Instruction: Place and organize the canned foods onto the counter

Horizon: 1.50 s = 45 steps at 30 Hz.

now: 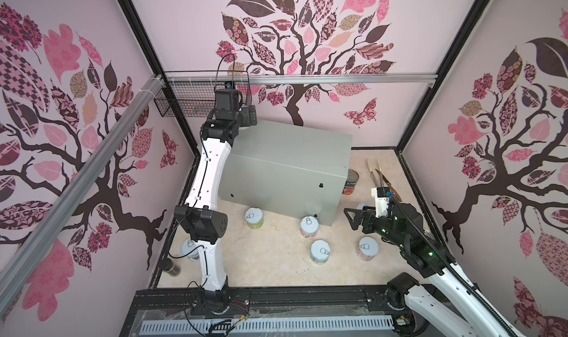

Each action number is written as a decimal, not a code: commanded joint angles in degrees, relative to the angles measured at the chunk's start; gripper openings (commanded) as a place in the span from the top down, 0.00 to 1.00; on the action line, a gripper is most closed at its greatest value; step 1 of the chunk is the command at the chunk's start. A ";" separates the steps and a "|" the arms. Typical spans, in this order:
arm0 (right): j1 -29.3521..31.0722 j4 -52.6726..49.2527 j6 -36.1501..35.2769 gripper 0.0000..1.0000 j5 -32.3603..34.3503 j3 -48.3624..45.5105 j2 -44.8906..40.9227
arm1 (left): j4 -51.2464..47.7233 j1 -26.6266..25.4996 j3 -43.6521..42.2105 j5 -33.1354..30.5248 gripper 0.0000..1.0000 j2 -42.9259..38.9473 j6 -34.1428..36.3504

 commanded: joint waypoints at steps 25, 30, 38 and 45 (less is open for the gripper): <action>37.08 0.16 11.85 0.00 32.07 -10.59 -1.89 | 8.41 -22.47 -54.44 -7.41 0.02 -48.58 -5.31; 42.90 6.52 14.74 0.00 33.90 -13.99 4.08 | 9.23 -26.37 -64.00 -9.29 0.03 -55.52 -8.48; 42.96 9.27 16.57 0.00 35.14 -19.56 3.83 | 7.69 -32.87 -78.09 -10.79 0.05 -63.95 -12.65; 42.97 14.13 15.06 0.00 30.37 -20.91 7.83 | 9.51 -38.98 -91.37 -14.30 0.06 -71.23 -18.69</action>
